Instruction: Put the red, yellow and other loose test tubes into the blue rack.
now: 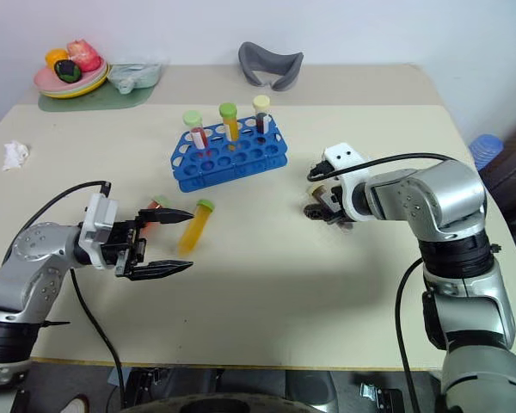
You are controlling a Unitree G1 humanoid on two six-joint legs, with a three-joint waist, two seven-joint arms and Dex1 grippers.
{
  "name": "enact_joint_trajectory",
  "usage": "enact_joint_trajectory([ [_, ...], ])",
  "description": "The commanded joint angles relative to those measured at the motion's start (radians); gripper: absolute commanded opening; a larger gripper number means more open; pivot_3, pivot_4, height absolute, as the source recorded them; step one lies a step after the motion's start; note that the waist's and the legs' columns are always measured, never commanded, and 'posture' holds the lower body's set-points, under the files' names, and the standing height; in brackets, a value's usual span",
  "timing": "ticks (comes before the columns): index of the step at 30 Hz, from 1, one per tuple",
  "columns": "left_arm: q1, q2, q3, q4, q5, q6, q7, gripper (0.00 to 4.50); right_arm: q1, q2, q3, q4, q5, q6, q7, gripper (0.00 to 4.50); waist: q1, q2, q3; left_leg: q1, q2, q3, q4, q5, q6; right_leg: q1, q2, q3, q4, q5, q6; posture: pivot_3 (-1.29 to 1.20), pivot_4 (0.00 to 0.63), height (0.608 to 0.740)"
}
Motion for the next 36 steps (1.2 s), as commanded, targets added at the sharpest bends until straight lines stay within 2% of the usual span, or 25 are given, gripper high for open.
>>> enact_joint_trajectory([
  [1, -0.002, 0.006, 0.009, -0.051, -0.019, 0.011, 0.008, 4.48, -0.03, -0.019, 0.025, 0.02, -0.034, -0.032, 0.025, 4.5, -0.002, 0.0, 0.0, 0.0, 0.0, 0.0, 0.0, 0.0, 0.0, 0.0, 0.0, 0.0, 0.0, 0.0, 0.0, 0.0, 0.15, 0.74],
  [15, 0.027, 0.017, 0.018, -0.103, -0.023, 0.039, 0.033, 4.48, -0.066, 0.011, 0.098, 0.153, -0.143, -0.164, 0.098, 4.5, -0.002, 0.0, 0.0, 0.0, 0.0, 0.0, 0.0, 0.0, 0.0, 0.0, 0.0, 0.0, 0.0, 0.0, 0.0, 0.0, 0.15, 0.74],
  [18, 0.029, 0.021, 0.022, -0.111, -0.027, 0.046, 0.041, 4.5, -0.063, 0.016, 0.109, 0.167, -0.161, -0.183, 0.112, 3.66, -0.002, 0.0, 0.0, 0.0, 0.0, 0.0, 0.0, 0.0, 0.0, 0.0, 0.0, 0.0, 0.0, 0.0, 0.0, 0.0, 0.15, 0.74],
  [22, 0.033, 0.026, 0.026, -0.116, -0.027, 0.049, 0.051, 4.5, -0.041, 0.022, 0.126, 0.165, -0.187, -0.204, 0.122, 1.69, -0.002, 0.0, 0.0, 0.0, 0.0, 0.0, 0.0, 0.0, 0.0, 0.0, 0.0, 0.0, 0.0, 0.0, 0.0, 0.0, 0.15, 0.74],
  [23, 0.034, 0.027, 0.028, -0.119, -0.029, 0.05, 0.053, 4.5, -0.036, 0.024, 0.126, 0.161, -0.19, -0.204, 0.123, 1.05, -0.003, 0.0, 0.0, 0.0, 0.0, 0.0, 0.0, 0.0, 0.0, 0.0, 0.0, 0.0, 0.0, 0.0, 0.0, 0.0, 0.15, 0.74],
  [24, 0.036, 0.028, 0.029, -0.122, -0.03, 0.052, 0.056, 4.5, -0.03, 0.025, 0.126, 0.155, -0.194, -0.207, 0.123, 0.79, -0.003, 0.0, 0.0, 0.0, 0.0, 0.0, 0.0, 0.0, 0.0, 0.0, 0.0, 0.0, 0.0, 0.0, 0.0, 0.0, 0.15, 0.74],
  [27, 0.042, 0.03, 0.033, -0.127, -0.034, 0.056, 0.066, 4.5, -0.014, 0.032, 0.111, 0.132, -0.207, -0.212, 0.118, 0.79, -0.003, 0.0, 0.0, 0.0, 0.0, 0.0, 0.0, 0.0, 0.0, 0.0, 0.0, 0.0, 0.0, 0.0, 0.0, 0.0, 0.15, 0.74],
  [30, 0.051, 0.029, 0.038, -0.131, -0.037, 0.058, 0.074, 4.5, 0.0, 0.063, 0.042, 0.097, -0.201, -0.241, 0.108, 0.79, -0.004, 0.0, 0.0, 0.0, 0.0, 0.0, 0.0, 0.0, 0.0, 0.0, 0.0, 0.0, 0.0, 0.0, 0.0, 0.0, 0.15, 0.74],
  [34, 0.073, 0.005, 0.063, -0.131, -0.057, 0.074, 0.119, 4.5, -0.026, 0.282, -0.269, 0.006, -0.039, -0.441, 0.116, 0.79, -0.02, 0.001, 0.001, 0.0, 0.0, 0.0, -0.001, 0.0, 0.0, -0.001, 0.0, 0.0, 0.001, 0.0, 0.0, 0.0, 0.15, 0.74],
  [36, 0.079, -0.003, 0.069, -0.13, -0.06, 0.075, 0.137, 4.5, -0.047, 0.358, -0.323, 0.0, -0.023, -0.561, 0.108, 0.79, -0.025, 0.001, 0.001, 0.0, 0.001, 0.0, -0.001, 0.0, 0.0, -0.001, 0.001, 0.0, 0.002, 0.0, 0.0, 0.0, 0.15, 0.74],
])
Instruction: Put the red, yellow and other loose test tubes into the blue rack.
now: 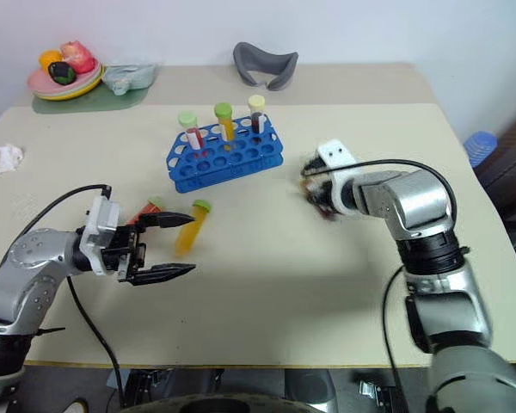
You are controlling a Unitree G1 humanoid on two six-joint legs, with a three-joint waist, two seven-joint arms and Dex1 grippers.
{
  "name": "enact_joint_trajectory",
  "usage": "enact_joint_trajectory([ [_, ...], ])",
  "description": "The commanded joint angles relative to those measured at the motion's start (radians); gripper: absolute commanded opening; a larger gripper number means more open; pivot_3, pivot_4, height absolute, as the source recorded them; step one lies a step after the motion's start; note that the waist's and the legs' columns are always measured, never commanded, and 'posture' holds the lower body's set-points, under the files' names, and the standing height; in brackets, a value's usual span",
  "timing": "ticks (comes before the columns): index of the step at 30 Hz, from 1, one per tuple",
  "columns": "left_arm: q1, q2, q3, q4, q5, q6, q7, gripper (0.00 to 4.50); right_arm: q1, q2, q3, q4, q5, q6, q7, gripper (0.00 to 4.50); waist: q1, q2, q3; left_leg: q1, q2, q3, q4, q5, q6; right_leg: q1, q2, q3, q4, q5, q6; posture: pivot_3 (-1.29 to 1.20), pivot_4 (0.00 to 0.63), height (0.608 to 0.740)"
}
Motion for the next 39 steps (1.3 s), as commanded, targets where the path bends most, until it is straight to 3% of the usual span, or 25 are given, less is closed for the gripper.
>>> enact_joint_trajectory([
  [1, 0.011, -0.013, 0.038, -0.027, -0.03, 0.01, 0.038, 4.5, -0.069, 0.081, -0.117, -0.056, 0.039, -0.23, -0.013, 0.79, 0.0, 0.0, 0.0, 0.0, 0.0, 0.0, 0.0, 0.0, 0.0, 0.0, 0.0, 0.0, 0.0, 0.0, 0.0, 0.0, 0.15, 0.74],
  [10, 0.013, -0.05, 0.076, -0.037, -0.056, 0.031, 0.133, 4.5, -0.063, 0.272, -0.073, 0.331, -0.153, -0.978, 0.021, 0.79, -0.003, 0.0, 0.0, 0.001, 0.0, 0.0, 0.0, 0.0, 0.0, 0.001, -0.001, 0.0, 0.0, 0.0, 0.0, 0.0, 0.15, 0.74],
  [18, 0.046, -0.066, 0.116, -0.074, -0.075, 0.041, 0.199, 4.5, -0.177, 0.362, -0.072, 0.843, -0.237, -1.443, 0.092, 0.79, -0.006, 0.001, 0.0, 0.001, 0.0, 0.0, 0.0, 0.0, -0.001, 0.0, 0.0, 0.0, 0.001, 0.0, 0.0, 0.0, 0.15, 0.74],
  [29, 0.105, -0.069, 0.155, -0.126, -0.099, 0.042, 0.247, 4.5, -0.255, 0.42, -0.113, 1.137, -0.228, -1.669, 0.149, 0.79, -0.006, 0.001, 0.0, 0.001, 0.0, 0.0, 0.0, 0.0, -0.001, 0.0, 0.0, 0.0, 0.001, 0.0, 0.0, 0.0, 0.15, 0.74],
  [39, 0.122, -0.054, 0.184, -0.167, -0.137, 0.067, 0.283, 4.5, -0.321, 0.433, -0.172, 1.304, -0.226, -1.729, 0.133, 0.79, -0.006, 0.001, 0.0, 0.001, 0.0, 0.0, 0.0, 0.0, -0.001, 0.0, 0.0, 0.0, 0.001, 0.0, 0.0, 0.0, 0.15, 0.74],
])
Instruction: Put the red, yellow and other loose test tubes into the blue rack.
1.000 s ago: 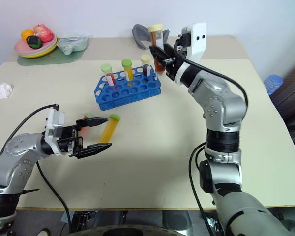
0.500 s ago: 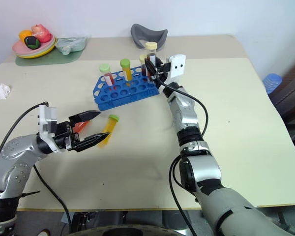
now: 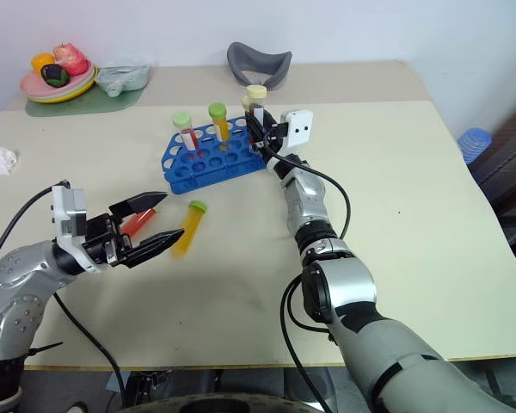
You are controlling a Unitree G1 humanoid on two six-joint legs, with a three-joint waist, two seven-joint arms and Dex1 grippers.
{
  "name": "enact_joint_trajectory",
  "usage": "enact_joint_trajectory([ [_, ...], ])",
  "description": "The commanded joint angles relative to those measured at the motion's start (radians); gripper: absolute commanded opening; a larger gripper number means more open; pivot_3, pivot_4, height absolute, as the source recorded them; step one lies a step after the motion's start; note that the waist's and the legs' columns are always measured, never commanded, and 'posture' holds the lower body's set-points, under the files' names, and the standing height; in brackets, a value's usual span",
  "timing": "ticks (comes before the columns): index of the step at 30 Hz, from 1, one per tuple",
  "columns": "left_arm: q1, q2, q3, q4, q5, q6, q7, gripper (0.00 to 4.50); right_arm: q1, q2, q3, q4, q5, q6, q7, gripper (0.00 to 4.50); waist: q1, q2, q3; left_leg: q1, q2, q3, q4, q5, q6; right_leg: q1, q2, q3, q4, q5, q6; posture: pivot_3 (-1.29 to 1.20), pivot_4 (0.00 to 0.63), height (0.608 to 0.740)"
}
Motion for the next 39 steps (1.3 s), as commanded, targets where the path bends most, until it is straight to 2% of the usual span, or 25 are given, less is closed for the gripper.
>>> enact_joint_trajectory([
  [1, 0.009, 0.013, 0.041, -0.051, -0.03, 0.009, 0.013, 4.5, -0.053, 0.006, -0.025, 0.029, 0.001, -0.032, -0.014, 0.79, 0.0, 0.0, 0.0, 0.0, 0.0, 0.0, 0.0, 0.0, 0.0, 0.0, 0.0, 0.0, 0.0, 0.0, 0.0, 0.0, 0.15, 0.74],
  [18, 0.074, 0.021, 0.085, -0.129, -0.056, 0.026, 0.064, 4.5, -0.088, 0.005, -0.069, 0.099, -0.021, -0.031, -0.061, 0.79, -0.005, 0.0, 0.0, 0.0, 0.0, 0.0, 0.0, 0.0, 0.0, 0.0, 0.0, 0.0, 0.0, 0.0, 0.0, 0.0, 0.15, 0.74],
  [23, 0.071, 0.012, 0.071, -0.134, -0.052, 0.025, 0.071, 4.5, -0.061, -0.022, -0.054, 0.038, -0.028, -0.038, -0.006, 0.79, -0.005, 0.0, 0.0, 0.0, 0.0, 0.0, 0.0, 0.0, 0.0, 0.0, 0.0, 0.0, 0.0, 0.0, 0.0, 0.0, 0.15, 0.74],
  [25, 0.054, 0.008, 0.054, -0.111, -0.044, 0.02, 0.062, 4.5, 0.011, -0.051, -0.031, -0.094, -0.019, 0.013, 0.045, 0.79, -0.003, 0.0, 0.0, 0.0, 0.0, 0.0, 0.0, 0.0, 0.0, 0.0, 0.0, 0.0, 0.0, 0.0, 0.0, 0.0, 0.15, 0.74],
  [28, 0.024, 0.001, 0.025, -0.083, -0.036, 0.017, 0.046, 4.5, 0.167, -0.084, 0.022, -0.414, -0.008, 0.175, 0.041, 0.79, 0.01, 0.0, 0.0, 0.0, 0.0, 0.0, 0.0, 0.0, 0.0, 0.001, 0.0, 0.0, -0.001, 0.0, 0.0, 0.0, 0.15, 0.74],
  [31, -0.022, -0.013, -0.011, -0.042, -0.026, 0.013, 0.027, 4.5, 0.388, -0.181, 0.1, -0.88, -0.013, 0.469, 0.009, 0.79, 0.016, 0.001, 0.0, -0.001, 0.0, -0.001, 0.0, 0.0, 0.0, 0.001, -0.001, 0.0, -0.002, 0.0, 0.0, 0.0, 0.15, 0.74],
  [33, -0.045, -0.017, -0.033, -0.018, -0.015, 0.008, 0.009, 4.5, 0.512, -0.273, 0.122, -1.154, 0.046, 0.737, -0.019, 0.79, 0.017, 0.002, 0.001, -0.001, -0.001, -0.001, 0.0, 0.0, 0.0, 0.001, -0.001, 0.0, -0.002, 0.0, 0.0, 0.0, 0.15, 0.74],
  [35, -0.057, -0.023, -0.043, -0.004, -0.009, 0.006, -0.002, 4.5, 0.58, -0.339, 0.126, -1.315, 0.075, 0.911, -0.052, 0.79, 0.01, 0.002, 0.001, -0.001, -0.001, -0.001, 0.0, 0.0, 0.0, 0.001, -0.001, 0.0, -0.002, 0.0, 0.0, 0.0, 0.15, 0.74],
  [37, -0.08, -0.026, -0.055, 0.027, 0.003, -0.001, -0.019, 4.5, 0.653, -0.456, 0.13, -1.487, 0.112, 1.142, -0.062, 0.79, 0.005, 0.003, 0.001, 0.001, 0.0, 0.0, 0.0, 0.0, 0.0, 0.001, 0.0, 0.001, -0.001, 0.0, 0.0, 0.0, 0.15, 0.74],
  [39, -0.102, -0.029, -0.065, 0.054, 0.01, -0.007, -0.034, 4.5, 0.677, -0.525, 0.096, -1.604, 0.184, 1.367, -0.105, 0.79, 0.006, 0.003, 0.001, 0.001, 0.0, -0.001, 0.0, 0.0, 0.0, 0.001, 0.001, 0.001, -0.001, 0.0, -0.001, 0.0, 0.15, 0.74],
])
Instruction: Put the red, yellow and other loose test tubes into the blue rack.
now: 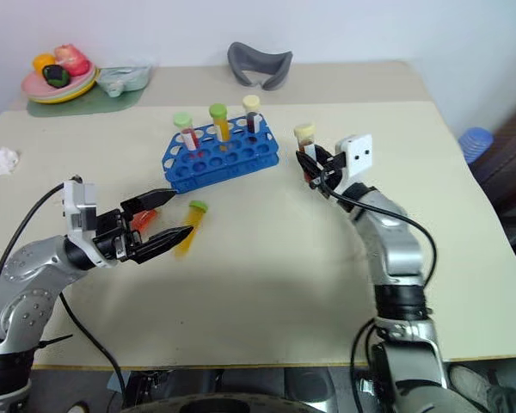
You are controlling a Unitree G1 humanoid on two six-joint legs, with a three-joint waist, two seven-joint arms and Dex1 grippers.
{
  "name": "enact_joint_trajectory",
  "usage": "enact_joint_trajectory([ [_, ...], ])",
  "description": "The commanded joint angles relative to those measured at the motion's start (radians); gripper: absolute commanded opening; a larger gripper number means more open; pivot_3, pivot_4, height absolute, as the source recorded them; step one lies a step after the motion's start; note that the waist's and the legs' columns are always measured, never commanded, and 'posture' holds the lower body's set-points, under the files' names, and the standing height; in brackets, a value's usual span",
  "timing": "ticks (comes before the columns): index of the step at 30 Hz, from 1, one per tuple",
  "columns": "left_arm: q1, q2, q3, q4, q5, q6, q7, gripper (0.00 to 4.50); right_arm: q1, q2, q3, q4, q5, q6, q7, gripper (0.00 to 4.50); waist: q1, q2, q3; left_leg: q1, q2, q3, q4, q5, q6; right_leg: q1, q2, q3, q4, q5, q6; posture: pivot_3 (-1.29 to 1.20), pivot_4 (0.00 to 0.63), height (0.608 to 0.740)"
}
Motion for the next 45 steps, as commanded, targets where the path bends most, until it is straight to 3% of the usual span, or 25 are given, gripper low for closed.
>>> enact_joint_trajectory([
  [1, -0.032, -0.003, -0.006, 0.033, 0.018, -0.028, -0.029, 4.5, 0.011, -0.071, -0.049, -0.224, 0.131, 0.365, -0.068, 0.79, -0.001, 0.0, 0.0, 0.0, 0.0, 0.0, 0.0, 0.0, 0.0, 0.0, 0.0, 0.0, 0.0, 0.0, 0.0, 0.0, 0.15, 0.74],
  [6, -0.053, -0.016, -0.022, 0.059, 0.029, -0.038, -0.046, 4.5, -0.029, -0.139, -0.061, -0.28, 0.209, 0.767, -0.119, 0.79, 0.004, -0.001, 0.0, -0.001, 0.0, 0.0, 0.001, 0.0, 0.0, 0.001, 0.0, 0.0, -0.001, 0.0, 0.0, 0.0, 0.15, 0.74],
  [9, -0.059, -0.024, -0.029, 0.067, 0.035, -0.041, -0.051, 4.5, -0.065, -0.119, -0.055, -0.25, 0.223, 0.871, -0.131, 0.79, 0.003, -0.001, 0.0, -0.001, 0.0, 0.0, 0.001, 0.0, 0.0, 0.0, 0.0, 0.0, -0.002, 0.0, 0.0, 0.0, 0.15, 0.74],
  [20, -0.042, -0.039, -0.025, 0.046, 0.042, -0.037, -0.048, 4.5, -0.195, -0.136, 0.062, -0.127, 0.201, 0.875, -0.113, 0.79, 0.002, -0.001, 0.0, -0.002, 0.0, 0.0, 0.0, 0.0, 0.0, 0.0, 0.0, 0.0, -0.002, 0.0, 0.0, 0.0, 0.15, 0.74],
  [29, -0.016, -0.038, -0.02, 0.022, 0.039, -0.036, -0.034, 4.5, -0.2, -0.151, 0.151, -0.069, 0.174, 0.821, -0.075, 0.79, 0.002, -0.002, 0.0, -0.002, 0.0, 0.0, 0.0, 0.0, 0.0, 0.0, 0.0, 0.0, -0.002, 0.0, 0.0, 0.0, 0.15, 0.74],
  [36, -0.02, -0.038, -0.026, 0.024, 0.039, -0.033, -0.031, 4.5, -0.18, -0.188, 0.221, -0.006, 0.123, 0.72, -0.031, 4.33, 0.001, -0.002, 0.0, -0.001, 0.0, 0.0, 0.001, 0.0, 0.0, 0.0, 0.0, 0.0, -0.002, 0.0, 0.0, 0.0, 0.15, 0.74],
  [45, -0.036, -0.041, -0.037, 0.043, 0.038, -0.03, -0.041, 4.5, -0.251, -0.134, 0.185, 0.001, 0.115, 0.811, -0.092, 4.46, 0.001, -0.003, 0.0, -0.001, 0.0, 0.0, 0.001, 0.0, 0.0, 0.001, 0.0, 0.0, -0.002, 0.0, 0.0, 0.0, 0.15, 0.74],
])
